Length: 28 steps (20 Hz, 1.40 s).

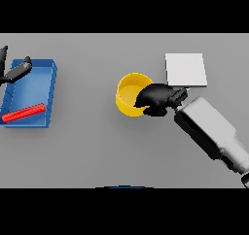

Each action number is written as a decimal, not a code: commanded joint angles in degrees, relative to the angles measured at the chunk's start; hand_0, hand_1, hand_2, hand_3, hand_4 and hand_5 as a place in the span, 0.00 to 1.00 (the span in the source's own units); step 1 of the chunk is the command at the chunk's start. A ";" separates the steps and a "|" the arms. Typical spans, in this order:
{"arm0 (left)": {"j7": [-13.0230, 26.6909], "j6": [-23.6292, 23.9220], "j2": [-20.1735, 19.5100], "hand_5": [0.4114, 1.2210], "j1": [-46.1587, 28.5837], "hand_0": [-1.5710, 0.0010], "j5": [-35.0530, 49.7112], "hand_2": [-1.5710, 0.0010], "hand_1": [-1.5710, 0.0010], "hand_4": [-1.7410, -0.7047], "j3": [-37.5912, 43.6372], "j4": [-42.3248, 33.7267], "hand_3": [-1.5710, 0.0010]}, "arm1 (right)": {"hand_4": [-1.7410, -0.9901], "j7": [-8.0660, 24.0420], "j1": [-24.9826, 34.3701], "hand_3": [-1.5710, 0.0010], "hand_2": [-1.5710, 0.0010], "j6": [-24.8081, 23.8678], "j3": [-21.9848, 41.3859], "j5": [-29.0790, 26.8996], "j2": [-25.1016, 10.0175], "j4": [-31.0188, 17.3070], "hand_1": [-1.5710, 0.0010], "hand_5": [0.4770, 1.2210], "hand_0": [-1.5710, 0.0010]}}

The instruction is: Pick up the red beaker and tilt it to pour out 1 green nut into yellow bowl. Pick up the yellow bowl and place it on the metallic measuring scale.

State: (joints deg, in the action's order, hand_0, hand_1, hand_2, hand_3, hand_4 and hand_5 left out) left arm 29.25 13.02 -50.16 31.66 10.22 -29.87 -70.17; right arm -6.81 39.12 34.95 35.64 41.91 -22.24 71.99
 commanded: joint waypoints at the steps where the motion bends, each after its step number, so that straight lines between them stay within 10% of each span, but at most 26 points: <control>1: -0.14 -0.35 -0.37 0.38 0.03 1.00 -0.05 1.00 1.00 0.91 0.03 0.14 1.00 | 0.01 0.35 0.27 0.15 0.05 0.38 -0.17 -0.30 -0.11 0.79 0.02 0.99 0.02; 8: 0.30 -0.35 -0.02 0.38 0.57 1.00 0.31 1.00 1.00 0.90 0.03 -0.71 1.00 | 0.03 5.96 2.44 0.20 0.01 4.76 -4.34 -2.97 -3.85 7.43 0.00 1.00 0.00; 14: -0.49 0.19 -0.73 0.40 -0.55 1.00 0.17 1.00 1.00 0.90 0.21 -1.56 1.00 | 0.03 2.57 5.01 0.16 0.00 2.72 -5.98 -2.31 -8.43 5.70 0.00 1.00 0.00; 28: 5.09 0.37 -2.41 0.45 -0.76 1.00 0.09 1.00 1.00 0.89 -0.11 -4.37 1.00 | 0.03 -1.75 10.94 0.25 0.00 -9.39 -10.69 -0.69 -11.03 -20.36 0.00 1.00 0.00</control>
State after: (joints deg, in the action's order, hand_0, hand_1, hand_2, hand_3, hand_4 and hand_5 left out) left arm 34.39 13.41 -52.58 30.90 10.30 -29.97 -74.54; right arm -8.43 50.04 25.58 24.95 41.14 -33.28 51.62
